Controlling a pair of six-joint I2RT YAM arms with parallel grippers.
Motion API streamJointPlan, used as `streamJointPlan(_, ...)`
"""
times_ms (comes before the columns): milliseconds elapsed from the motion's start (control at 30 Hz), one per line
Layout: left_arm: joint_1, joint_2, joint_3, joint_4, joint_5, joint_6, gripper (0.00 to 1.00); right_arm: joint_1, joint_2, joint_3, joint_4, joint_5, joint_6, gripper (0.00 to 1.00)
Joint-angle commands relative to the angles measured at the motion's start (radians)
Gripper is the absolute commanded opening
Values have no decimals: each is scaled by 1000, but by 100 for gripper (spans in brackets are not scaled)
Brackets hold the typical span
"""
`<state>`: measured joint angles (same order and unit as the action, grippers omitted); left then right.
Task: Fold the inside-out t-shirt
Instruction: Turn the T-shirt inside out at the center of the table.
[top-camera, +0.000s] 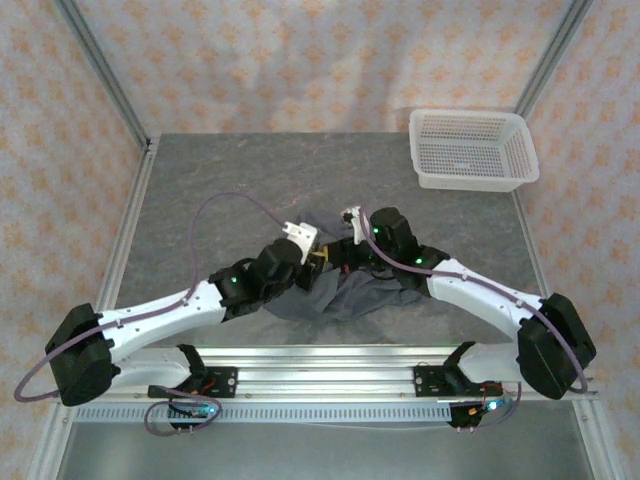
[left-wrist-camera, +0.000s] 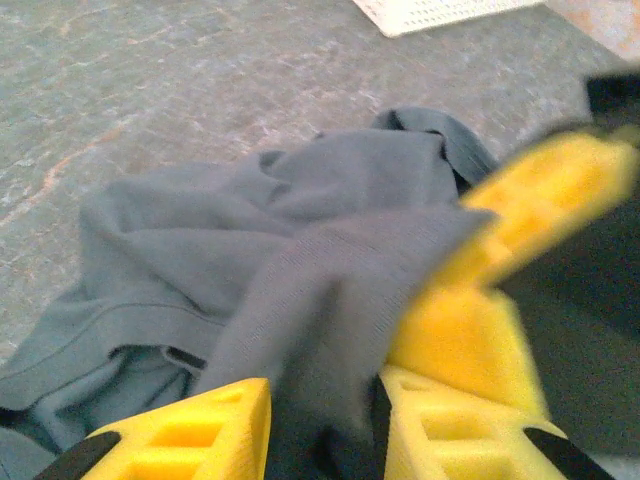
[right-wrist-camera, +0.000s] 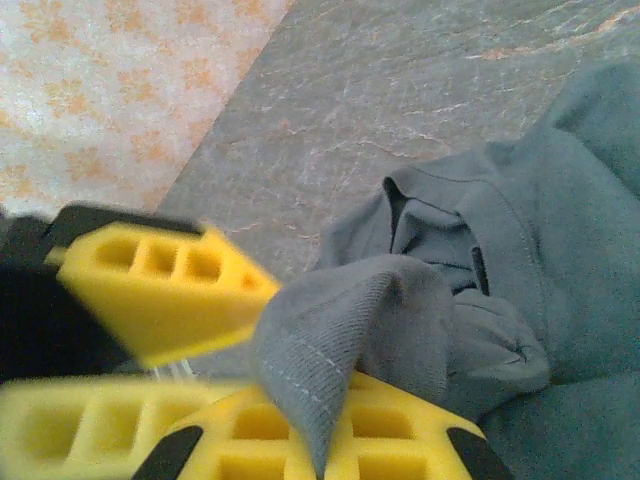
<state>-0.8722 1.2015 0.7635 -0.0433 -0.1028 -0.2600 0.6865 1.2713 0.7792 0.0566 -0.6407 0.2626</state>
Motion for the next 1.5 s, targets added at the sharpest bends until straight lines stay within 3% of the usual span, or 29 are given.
streamJointPlan(0, 42, 1, -3, 115, 63, -11, 32, 4, -31, 20, 39, -80, 18, 0)
streamJointPlan(200, 79, 21, -25, 179, 182, -16, 33, 4, -26, 21, 51, -95, 34, 0)
streamJointPlan(367, 81, 20, -40, 136, 164, 0, 34, 2, -21, 29, 38, -79, 35, 0)
streamJointPlan(400, 81, 19, -49, 125, 152, 6, 31, 2, -21, 31, 36, -79, 35, 0)
streamJointPlan(500, 81, 4, -62, 106, 125, 3, 0, 2, -13, 40, 2, -35, 30, 0)
streamJointPlan(633, 89, -90, -13, 82, 217, -93, 0, 2, 35, 73, -164, 176, -30, 11)
streamJointPlan(767, 139, -166, 80, 15, 339, -241, 0, 5, 92, 59, -195, 268, -95, 29)
streamJointPlan(967, 206, -200, 136, -40, 480, -372, 0, 5, 131, 55, -177, 291, -75, 36)
streamJointPlan(1033, 210, -205, 140, -71, 477, -369, 0, 2, 125, 58, -206, 319, -68, 36)
streamJointPlan(1133, 212, -208, 146, -151, 428, -335, 0, 2, 71, 50, -214, 223, -80, 37)
streamJointPlan(1233, 214, -208, 137, -190, 413, -301, 0, 2, -3, 34, -187, 93, -72, 28)
streamJointPlan(1333, 216, -214, 128, -229, 368, -280, 0, 2, -42, 41, -178, 51, -32, 1)
streamJointPlan(1467, 224, -186, 133, -346, 206, -281, 0, 2, -43, 31, -88, -71, 23, 0)
